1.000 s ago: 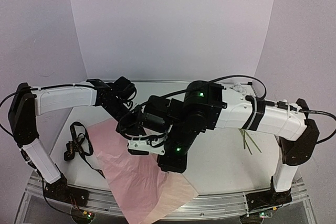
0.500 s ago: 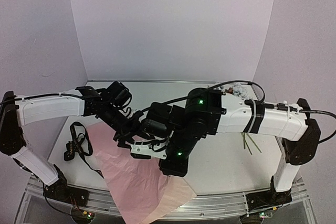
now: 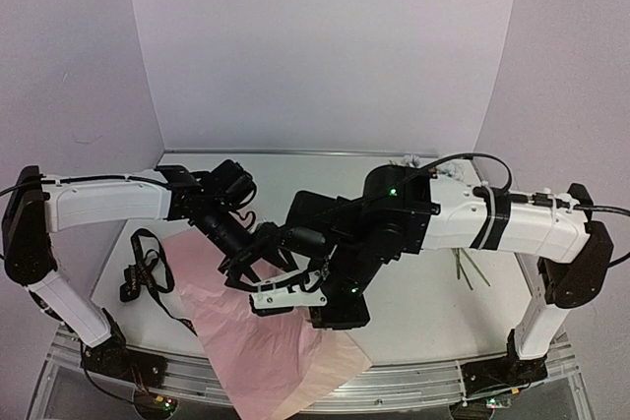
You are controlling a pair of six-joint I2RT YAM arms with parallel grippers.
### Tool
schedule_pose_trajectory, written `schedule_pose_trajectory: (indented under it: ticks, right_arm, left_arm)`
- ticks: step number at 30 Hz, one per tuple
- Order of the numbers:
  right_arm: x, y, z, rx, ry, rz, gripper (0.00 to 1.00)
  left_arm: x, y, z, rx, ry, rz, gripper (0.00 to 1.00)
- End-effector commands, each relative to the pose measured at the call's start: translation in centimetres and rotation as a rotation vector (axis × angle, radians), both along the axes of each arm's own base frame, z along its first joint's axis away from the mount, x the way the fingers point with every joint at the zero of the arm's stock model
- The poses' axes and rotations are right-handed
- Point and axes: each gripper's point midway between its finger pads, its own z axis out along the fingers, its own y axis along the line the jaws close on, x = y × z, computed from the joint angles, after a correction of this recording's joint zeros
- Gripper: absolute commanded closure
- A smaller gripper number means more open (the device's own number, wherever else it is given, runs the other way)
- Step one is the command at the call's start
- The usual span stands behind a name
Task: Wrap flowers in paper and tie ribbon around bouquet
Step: Pass from the right arm to the left, then unfold the folded wrapping paper at the center of the board.
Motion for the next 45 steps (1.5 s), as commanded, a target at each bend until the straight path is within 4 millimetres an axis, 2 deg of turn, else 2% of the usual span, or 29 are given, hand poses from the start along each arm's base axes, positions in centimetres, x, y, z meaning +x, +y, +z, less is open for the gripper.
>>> schedule_pose_trajectory:
  ticks: [1, 6, 12, 14, 18, 20, 22, 26, 27, 29, 32, 33, 34, 36, 39, 42, 45]
  right_arm:
    - [0.8, 0.9, 0.7, 0.060, -0.129, 0.159, 1.00]
    - [1.9, 1.9, 1.5, 0.081, -0.196, 0.183, 1.00]
    - [2.6, 2.8, 1.5, 0.079, -0.234, 0.197, 1.00]
    - [2.7, 2.9, 1.4, 0.076, -0.243, 0.204, 1.00]
    - [3.0, 2.9, 1.3, 0.067, -0.262, 0.204, 1.00]
    - [3.3, 2.9, 1.3, 0.062, -0.272, 0.184, 1.00]
    - [3.6, 2.9, 1.7, 0.070, -0.270, 0.132, 0.94]
    - [4.5, 2.6, 2.6, 0.096, -0.212, -0.065, 0.81]
    - [4.4, 2.3, 2.6, 0.099, -0.180, -0.108, 0.70]
    - [4.3, 1.4, 3.0, 0.111, -0.125, -0.212, 0.37]
    - [4.6, -0.4, 3.4, 0.136, -0.023, -0.413, 0.15]
    - [5.0, -0.9, 3.1, 0.148, 0.011, -0.496, 0.11]
    - [5.8, -1.7, 2.8, 0.163, 0.051, -0.611, 0.08]
    - [7.8, -3.3, 1.6, 0.157, 0.103, -0.801, 0.07]
    - [10.7, -5.5, -1.8, 0.136, 0.145, -1.076, 0.07]
    - [12.2, -6.8, -4.8, 0.064, 0.137, -1.213, 0.09]
    - [13.6, -7.7, -7.0, 0.023, 0.108, -1.285, 0.09]
  left_arm:
    - [1.0, 0.5, 1.8, -0.009, 0.002, -0.002, 0.17]
    - [0.9, 0.5, 0.7, 0.001, 0.034, 0.000, 0.37]
    - [1.0, 0.6, -0.1, 0.032, 0.039, -0.002, 0.41]
    - [1.0, 0.7, -0.4, 0.039, 0.045, -0.003, 0.46]
    - [1.1, 0.8, -0.9, 0.051, 0.044, -0.002, 0.68]
    - [1.4, 0.7, -1.0, 0.054, 0.028, 0.001, 0.84]
    - [1.9, 0.8, -1.0, 0.067, -0.013, 0.009, 0.99]
    - [3.6, 1.4, -0.8, 0.086, -0.135, 0.082, 1.00]
    - [4.0, 1.7, -0.8, 0.099, -0.170, 0.105, 1.00]
    - [4.8, 2.6, -0.6, 0.113, -0.251, 0.149, 1.00]
    - [5.8, 3.8, 0.4, 0.089, -0.389, 0.210, 1.00]
    - [5.9, 4.1, 0.7, 0.069, -0.426, 0.218, 1.00]
    - [5.9, 4.1, 1.5, 0.030, -0.464, 0.226, 1.00]
    - [5.7, 4.5, 1.6, -0.009, -0.517, 0.231, 1.00]
    - [5.4, 4.7, 3.0, -0.098, -0.595, 0.239, 1.00]
    - [4.9, 4.4, 4.0, -0.178, -0.664, 0.187, 1.00]
    - [4.2, 3.0, 5.4, -0.267, -0.725, 0.095, 1.00]
